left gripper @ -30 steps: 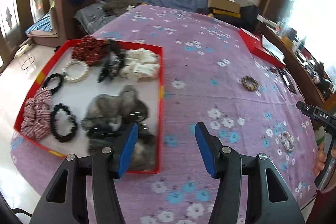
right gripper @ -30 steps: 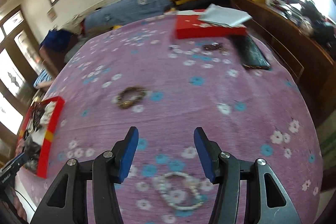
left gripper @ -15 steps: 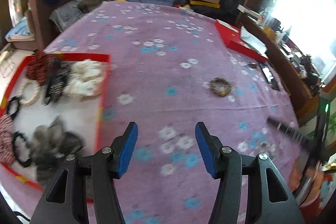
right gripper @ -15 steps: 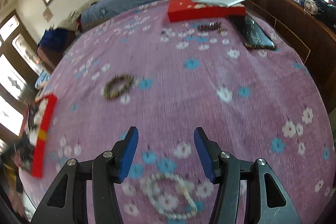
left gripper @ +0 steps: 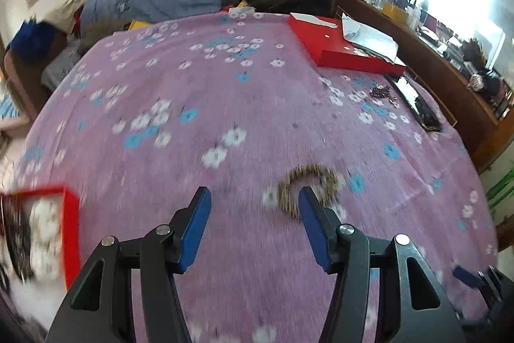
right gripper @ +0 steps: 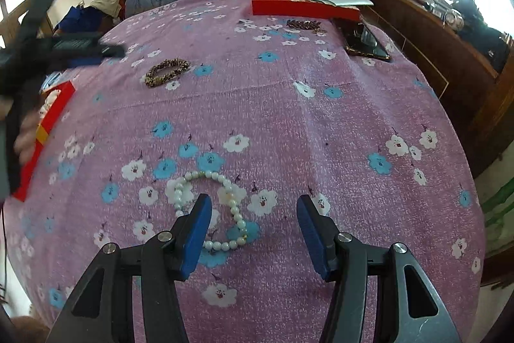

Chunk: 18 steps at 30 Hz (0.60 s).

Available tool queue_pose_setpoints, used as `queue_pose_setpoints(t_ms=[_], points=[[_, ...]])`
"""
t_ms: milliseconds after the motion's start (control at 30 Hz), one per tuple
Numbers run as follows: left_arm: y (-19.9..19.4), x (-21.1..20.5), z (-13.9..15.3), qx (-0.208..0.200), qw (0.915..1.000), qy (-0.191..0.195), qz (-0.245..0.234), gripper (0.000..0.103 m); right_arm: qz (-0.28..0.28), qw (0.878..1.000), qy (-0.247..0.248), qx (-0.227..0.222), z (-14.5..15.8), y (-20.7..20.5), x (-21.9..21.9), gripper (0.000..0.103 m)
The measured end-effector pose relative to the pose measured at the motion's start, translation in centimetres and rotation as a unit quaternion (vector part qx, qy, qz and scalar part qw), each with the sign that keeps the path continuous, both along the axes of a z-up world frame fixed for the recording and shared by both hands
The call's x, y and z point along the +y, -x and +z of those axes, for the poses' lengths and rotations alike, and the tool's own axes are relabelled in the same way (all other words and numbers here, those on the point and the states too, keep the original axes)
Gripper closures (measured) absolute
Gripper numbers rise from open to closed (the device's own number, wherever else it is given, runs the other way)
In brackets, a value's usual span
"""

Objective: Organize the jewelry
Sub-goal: 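Grasp the leopard-print beaded bracelet with left tool while right tool grasps white pearl bracelet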

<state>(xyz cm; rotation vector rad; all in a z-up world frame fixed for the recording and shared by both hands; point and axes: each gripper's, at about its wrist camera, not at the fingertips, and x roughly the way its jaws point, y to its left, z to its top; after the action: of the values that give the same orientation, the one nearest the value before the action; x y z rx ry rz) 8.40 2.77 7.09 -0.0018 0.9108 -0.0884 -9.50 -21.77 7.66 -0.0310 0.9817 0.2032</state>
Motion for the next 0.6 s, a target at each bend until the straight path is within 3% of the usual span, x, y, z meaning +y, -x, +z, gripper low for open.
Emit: queue_pose_setpoints(t_ms=[100,300,600], points=[[-2.3,-1.2,-0.7,0.008,0.9994,-0.029,-0.019,0.048,-0.004,1.0,-0.005,-0.002,-0.3,0.0,-0.1,0.044],[-4.8,-3.3,-2.7,0.04,0.9965,-0.052,-0.051,0.048,-0.017,1.0,-0.01,-0.003,-0.6,-0.4,-0.3,0.05],[-5.5,-3.8,-5.1,0.062,0.9952,-0.048,-0.058,0.048,-0.002,1.0,0.018,-0.014,-0.7,-0.2,1.0,0.055]])
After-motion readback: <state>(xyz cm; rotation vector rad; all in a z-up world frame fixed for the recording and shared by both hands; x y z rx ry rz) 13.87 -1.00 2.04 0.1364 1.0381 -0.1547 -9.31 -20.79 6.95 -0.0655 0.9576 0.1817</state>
